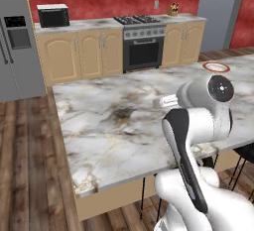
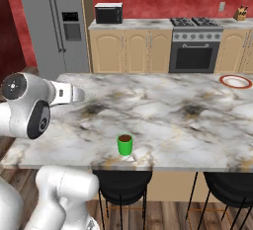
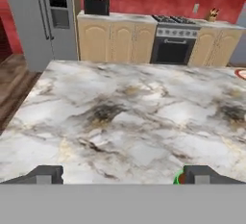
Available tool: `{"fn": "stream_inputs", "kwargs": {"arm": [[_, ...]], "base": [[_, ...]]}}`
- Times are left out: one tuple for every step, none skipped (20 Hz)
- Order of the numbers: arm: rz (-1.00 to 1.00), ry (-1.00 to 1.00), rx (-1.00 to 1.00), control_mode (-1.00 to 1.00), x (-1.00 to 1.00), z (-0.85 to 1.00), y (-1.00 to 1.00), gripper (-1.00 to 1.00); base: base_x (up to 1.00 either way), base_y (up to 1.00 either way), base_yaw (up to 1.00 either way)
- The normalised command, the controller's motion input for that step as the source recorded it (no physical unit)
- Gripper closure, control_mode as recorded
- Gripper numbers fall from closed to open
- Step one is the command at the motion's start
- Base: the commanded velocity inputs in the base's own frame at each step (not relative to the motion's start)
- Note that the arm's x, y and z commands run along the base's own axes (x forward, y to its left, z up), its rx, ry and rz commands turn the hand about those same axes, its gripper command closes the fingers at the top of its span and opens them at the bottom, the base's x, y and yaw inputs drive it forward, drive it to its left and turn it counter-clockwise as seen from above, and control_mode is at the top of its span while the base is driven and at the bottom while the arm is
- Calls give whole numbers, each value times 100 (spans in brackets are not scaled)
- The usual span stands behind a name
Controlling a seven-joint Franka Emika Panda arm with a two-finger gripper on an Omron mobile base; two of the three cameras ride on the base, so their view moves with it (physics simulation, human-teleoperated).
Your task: Pick up the marshmallow and place it in the cup of hot chocolate on the dining counter.
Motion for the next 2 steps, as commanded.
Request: {"fn": "stream_inputs", "kwargs": {"arm": [[0, -12, 3, -100, -44, 66, 64, -100], [0, -4, 3, -100, -34, 53, 51, -100]], "base": [[0, 0, 0], [0, 0, 0]]}}
